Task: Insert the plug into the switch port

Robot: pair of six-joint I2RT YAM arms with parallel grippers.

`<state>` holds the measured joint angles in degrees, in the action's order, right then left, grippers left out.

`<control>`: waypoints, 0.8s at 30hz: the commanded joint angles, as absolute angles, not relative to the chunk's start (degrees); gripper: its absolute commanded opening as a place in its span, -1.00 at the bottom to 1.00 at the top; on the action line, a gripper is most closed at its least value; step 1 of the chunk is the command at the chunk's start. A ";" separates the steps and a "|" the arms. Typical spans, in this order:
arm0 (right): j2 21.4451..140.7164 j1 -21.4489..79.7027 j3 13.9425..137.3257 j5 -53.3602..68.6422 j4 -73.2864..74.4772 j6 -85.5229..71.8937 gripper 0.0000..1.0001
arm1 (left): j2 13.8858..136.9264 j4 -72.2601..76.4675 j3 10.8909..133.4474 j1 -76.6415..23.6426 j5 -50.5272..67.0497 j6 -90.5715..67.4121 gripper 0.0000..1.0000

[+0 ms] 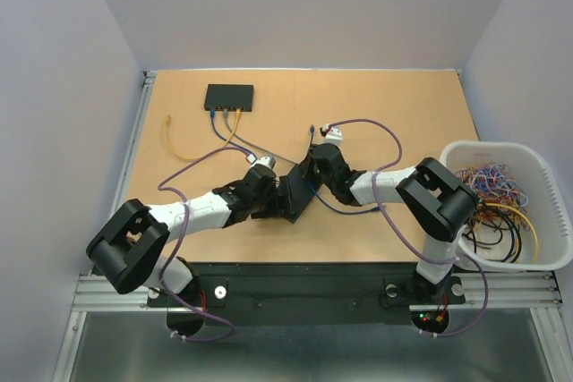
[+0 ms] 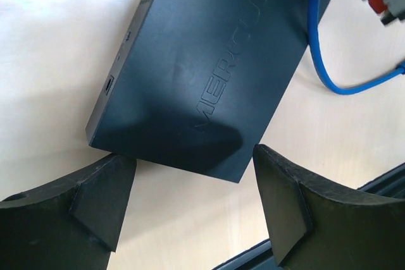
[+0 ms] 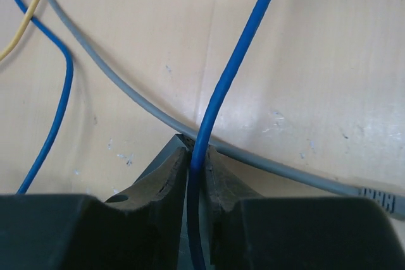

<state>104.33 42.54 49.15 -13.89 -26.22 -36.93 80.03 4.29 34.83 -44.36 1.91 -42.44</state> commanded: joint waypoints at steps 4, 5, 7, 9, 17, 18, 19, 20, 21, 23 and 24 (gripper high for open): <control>106.70 48.52 50.36 -2.11 -22.94 -36.04 -0.47 | 75.06 8.61 30.85 -40.43 0.70 -40.43 0.72; 106.70 48.52 51.14 -2.54 -21.37 -35.51 -0.39 | 74.71 8.61 30.50 -40.43 0.79 -40.69 0.72; 106.09 48.60 51.50 -3.51 -19.87 -34.19 -0.28 | 73.92 8.61 29.62 -40.43 0.88 -40.96 0.72; 105.38 48.52 51.85 -6.49 -17.24 -33.14 0.00 | 73.22 8.44 29.18 -40.34 0.97 -41.13 0.72; 97.31 48.43 50.89 -15.81 -8.89 -31.99 0.43 | 69.61 5.37 29.18 -40.25 0.53 -41.22 0.72; 95.55 48.51 50.80 -16.43 -8.09 -32.69 0.43 | 68.74 4.58 29.96 -40.25 0.44 -41.13 0.72; 94.41 48.43 50.10 -16.96 -7.48 -33.22 0.48 | 68.12 3.09 30.49 -40.25 0.44 -40.70 0.72; 92.39 48.51 49.66 -17.75 -6.51 -33.74 0.49 | 67.59 2.29 30.93 -40.25 -1.39 -40.43 0.72; 91.24 48.43 49.05 -18.10 -6.07 -34.62 0.51 | 66.54 1.50 31.37 -40.17 -2.28 -40.17 0.72; 89.48 48.52 47.73 -18.80 -4.75 -35.07 0.55 | 65.57 -0.96 32.87 -39.73 -3.16 -39.03 0.73; 88.86 48.43 47.55 -19.24 -4.14 -35.24 0.57 | 65.04 -1.84 33.31 -39.47 -3.51 -38.59 0.72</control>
